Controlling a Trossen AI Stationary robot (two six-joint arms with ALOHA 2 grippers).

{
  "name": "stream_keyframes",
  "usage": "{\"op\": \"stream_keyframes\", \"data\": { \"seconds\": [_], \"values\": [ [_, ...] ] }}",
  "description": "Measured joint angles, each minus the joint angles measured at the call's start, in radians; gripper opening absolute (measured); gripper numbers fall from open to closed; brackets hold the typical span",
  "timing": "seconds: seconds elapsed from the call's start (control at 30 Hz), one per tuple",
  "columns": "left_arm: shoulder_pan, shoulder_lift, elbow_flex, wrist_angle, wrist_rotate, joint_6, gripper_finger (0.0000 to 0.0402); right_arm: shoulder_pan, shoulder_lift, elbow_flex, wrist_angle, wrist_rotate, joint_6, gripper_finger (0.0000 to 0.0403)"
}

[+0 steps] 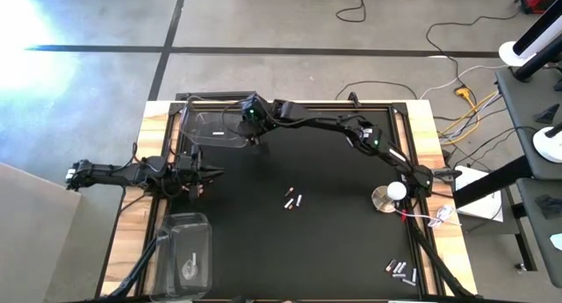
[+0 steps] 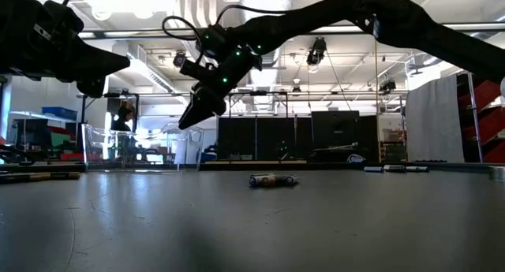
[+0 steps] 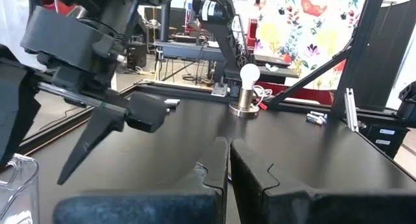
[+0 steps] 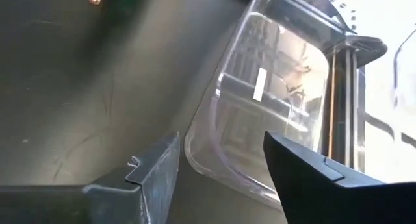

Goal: Sort batteries
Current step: Move the top transparent bin to the top center of the table

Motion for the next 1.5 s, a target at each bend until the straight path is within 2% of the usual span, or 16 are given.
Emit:
{"op": "stream_keyframes", "data": {
  "seconds": [0.4,0.63,1.03,1.2,1.4,1.5],
  "values": [
    [0.0,0.002,0.0,-0.002,0.0,0.0,0.0,0.003,-0.002,-0.043,0.01,-0.018,-0.067,0.0168],
    [0.0,0.002,0.0,0.001,0.0,0.0,0.0,0.019,-0.023,-0.045,-0.105,-0.006,-0.064,0.0149],
    [0.0,0.002,0.0,0.0,0.0,0.0,0.0,0.025,-0.033,-0.048,-0.164,0.07,-0.09,0.0125],
    [0.0,0.002,0.0,0.0,0.0,0.0,0.0,0.02,-0.032,-0.051,-0.162,0.07,-0.09,0.0091],
    [0.0,0.002,0.0,0.0,0.0,0.0,0.0,0.023,-0.034,-0.045,-0.191,0.07,-0.09,0.0027],
    [0.0,0.002,0.0,0.005,0.0,0.0,0.0,0.035,-0.038,-0.024,-0.241,0.118,-0.073,0.0017]
  ]
}}
